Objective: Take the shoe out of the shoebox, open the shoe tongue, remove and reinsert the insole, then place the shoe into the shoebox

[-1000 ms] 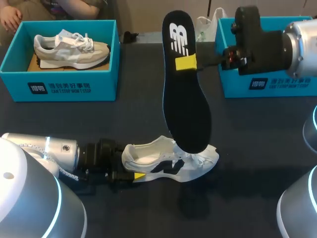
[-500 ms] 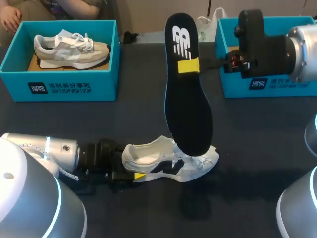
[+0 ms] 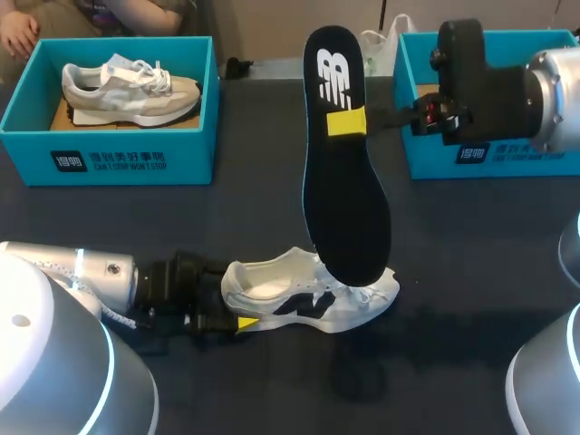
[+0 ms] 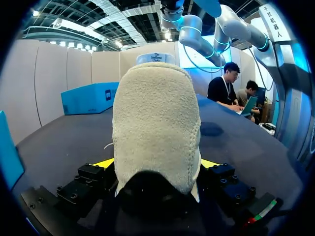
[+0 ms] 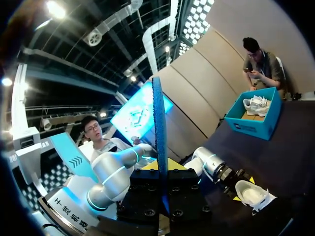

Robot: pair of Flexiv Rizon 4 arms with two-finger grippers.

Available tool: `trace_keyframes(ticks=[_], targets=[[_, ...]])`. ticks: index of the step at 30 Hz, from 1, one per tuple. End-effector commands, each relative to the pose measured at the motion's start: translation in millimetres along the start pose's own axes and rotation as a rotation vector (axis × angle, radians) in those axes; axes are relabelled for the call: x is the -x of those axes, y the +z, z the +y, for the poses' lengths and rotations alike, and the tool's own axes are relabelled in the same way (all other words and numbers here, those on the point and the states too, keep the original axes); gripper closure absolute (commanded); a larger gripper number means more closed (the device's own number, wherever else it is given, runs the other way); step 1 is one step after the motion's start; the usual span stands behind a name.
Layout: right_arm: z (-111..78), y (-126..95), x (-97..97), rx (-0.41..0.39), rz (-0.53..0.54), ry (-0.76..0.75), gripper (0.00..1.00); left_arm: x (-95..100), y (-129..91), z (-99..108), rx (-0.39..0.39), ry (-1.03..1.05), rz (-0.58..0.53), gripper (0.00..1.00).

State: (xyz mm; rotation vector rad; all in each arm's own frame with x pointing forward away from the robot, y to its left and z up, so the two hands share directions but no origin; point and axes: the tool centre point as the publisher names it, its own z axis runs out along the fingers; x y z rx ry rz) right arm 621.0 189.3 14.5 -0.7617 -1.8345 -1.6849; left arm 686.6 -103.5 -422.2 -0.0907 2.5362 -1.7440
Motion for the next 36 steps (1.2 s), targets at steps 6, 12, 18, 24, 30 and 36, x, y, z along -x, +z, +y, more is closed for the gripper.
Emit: trace_keyframes(ticks=[6, 12, 18, 24, 30, 36], targets=[[-0.4, 2.7, 0.2, 0.001, -0.003, 0.002, 1.00, 10.8, -24.1, -5.7, 0.068, -0.012, 0.029, 0.00], [-0.4, 2.7, 0.2, 0.001, -0.003, 0.002, 1.00, 9.4, -34.9, -11.4, 0.168, 0.025, 0.090, 0.00], [-0.4, 2.7, 0.2, 0.001, -0.003, 0.002, 1.00, 4.8, -43.7, -16.8, 0.282, 0.061, 0.125, 0.00], [-0.4, 2.7, 0.2, 0.001, -0.003, 0.002, 1.00, 3.9, -49.0, -20.4, 0.326, 0.086, 0.109, 0.00], [-0.4, 2.7, 0.2, 0.001, -0.003, 0.002, 1.00, 3.9, -49.0, -20.4, 0.326, 0.086, 0.109, 0.00], [-0.4, 2.7, 0.2, 0.001, -0.003, 0.002, 1.00, 7.4, -57.3, -28.1, 0.408, 0.100, 0.128, 0.00]])
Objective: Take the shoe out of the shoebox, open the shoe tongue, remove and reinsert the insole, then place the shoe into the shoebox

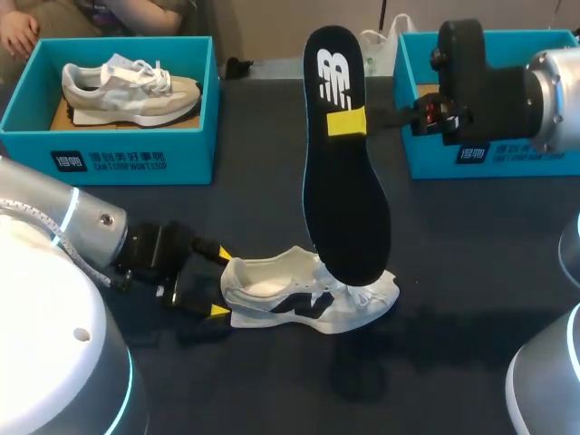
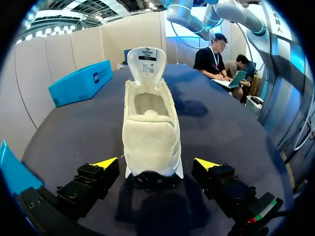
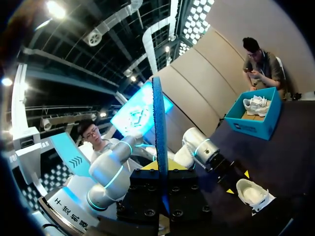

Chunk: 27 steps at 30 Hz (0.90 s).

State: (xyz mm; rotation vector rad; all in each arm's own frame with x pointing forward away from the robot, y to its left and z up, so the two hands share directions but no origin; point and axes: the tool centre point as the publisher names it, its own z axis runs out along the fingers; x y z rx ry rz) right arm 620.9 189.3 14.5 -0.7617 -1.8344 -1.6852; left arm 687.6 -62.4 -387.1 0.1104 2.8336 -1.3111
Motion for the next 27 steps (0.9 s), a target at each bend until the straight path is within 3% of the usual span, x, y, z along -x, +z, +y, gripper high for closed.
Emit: trace_keyframes(ticks=[1, 11, 27], targets=[[-0.3, 2.7, 0.2, 0.001, -0.003, 0.002, 1.00, 3.6, -12.0, -7.6, 0.097, 0.009, 0.028, 0.00], [-0.3, 2.7, 0.2, 0.001, -0.003, 0.002, 1.00, 6.6, -22.1, -13.3, 0.330, 0.033, 0.095, 0.00], [-0.3, 2.7, 0.2, 0.001, -0.003, 0.002, 1.00, 5.6, -29.5, -33.0, 0.626, 0.025, 0.136, 0.00]])
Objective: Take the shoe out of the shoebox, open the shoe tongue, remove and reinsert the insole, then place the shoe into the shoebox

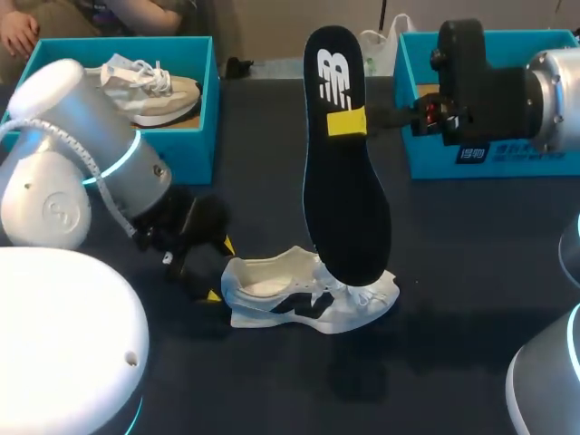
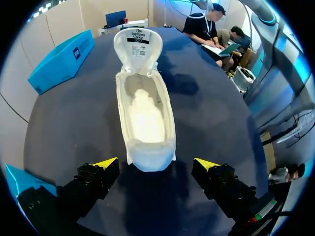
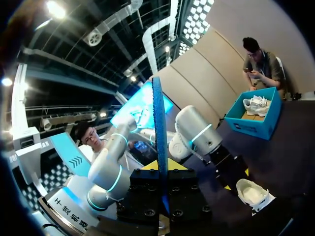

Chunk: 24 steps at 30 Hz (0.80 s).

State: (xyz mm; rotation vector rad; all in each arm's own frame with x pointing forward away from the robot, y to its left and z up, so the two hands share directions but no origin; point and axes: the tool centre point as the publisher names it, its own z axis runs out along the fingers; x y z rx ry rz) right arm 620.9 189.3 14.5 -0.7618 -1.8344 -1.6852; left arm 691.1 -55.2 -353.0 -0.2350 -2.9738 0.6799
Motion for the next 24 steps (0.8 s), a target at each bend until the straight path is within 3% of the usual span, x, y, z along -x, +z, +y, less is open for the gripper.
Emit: trace_keyframes(ticks=[1, 14, 24], targets=[[-0.3, 2.8, 0.2, 0.001, -0.003, 0.002, 1.00, 0.4, -8.6, -12.3, 0.218, -0.038, 0.001, 0.00], [-0.3, 2.8, 0.2, 0.001, -0.003, 0.002, 1.00, 1.4, -13.0, -16.4, 0.225, -0.030, -0.029, 0.00], [-0.3, 2.8, 0.2, 0.001, -0.003, 0.002, 1.00, -4.3, -3.6, -35.3, 0.339, -0.050, -0.044, 0.00]])
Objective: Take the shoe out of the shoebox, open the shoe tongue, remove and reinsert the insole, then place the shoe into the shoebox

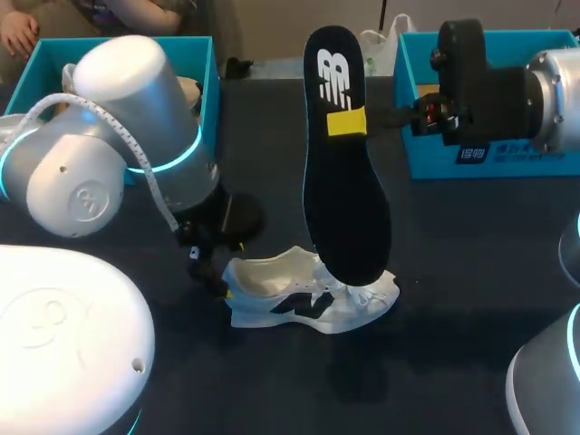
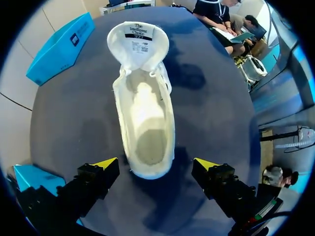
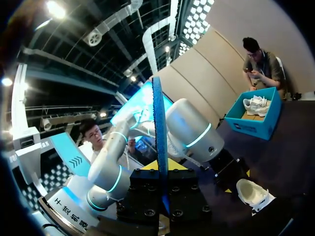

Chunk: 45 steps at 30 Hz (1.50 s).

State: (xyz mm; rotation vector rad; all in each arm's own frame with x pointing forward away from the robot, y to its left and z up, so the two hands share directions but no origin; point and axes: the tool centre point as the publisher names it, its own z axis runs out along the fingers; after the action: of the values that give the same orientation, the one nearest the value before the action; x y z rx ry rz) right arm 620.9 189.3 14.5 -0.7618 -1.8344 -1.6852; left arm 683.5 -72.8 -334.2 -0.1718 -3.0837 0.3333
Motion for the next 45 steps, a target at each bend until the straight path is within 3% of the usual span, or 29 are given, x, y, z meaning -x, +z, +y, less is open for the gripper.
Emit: trace_keyframes(ticks=[1, 20, 29, 36, 45], targets=[[-0.3, 2.7, 0.2, 0.001, -0.003, 0.002, 1.00, 0.4, 2.8, -12.8, 0.110, -0.014, -0.020, 0.00], [-0.3, 2.7, 0.2, 0.001, -0.003, 0.002, 1.00, 6.6, 4.5, -19.2, 0.135, -0.115, -0.029, 0.00], [-0.3, 2.7, 0.2, 0.001, -0.003, 0.002, 1.00, 24.3, -8.3, -33.5, 0.085, -0.136, -0.013, 0.00], [-0.3, 2.7, 0.2, 0.001, -0.003, 0.002, 1.00, 52.1, 5.0, -51.4, 0.074, -0.116, -0.030, 0.00], [-0.3, 2.7, 0.2, 0.001, -0.003, 0.002, 1.00, 75.8, 45.7, -69.1, 0.084, -0.117, 0.035, 0.00]])
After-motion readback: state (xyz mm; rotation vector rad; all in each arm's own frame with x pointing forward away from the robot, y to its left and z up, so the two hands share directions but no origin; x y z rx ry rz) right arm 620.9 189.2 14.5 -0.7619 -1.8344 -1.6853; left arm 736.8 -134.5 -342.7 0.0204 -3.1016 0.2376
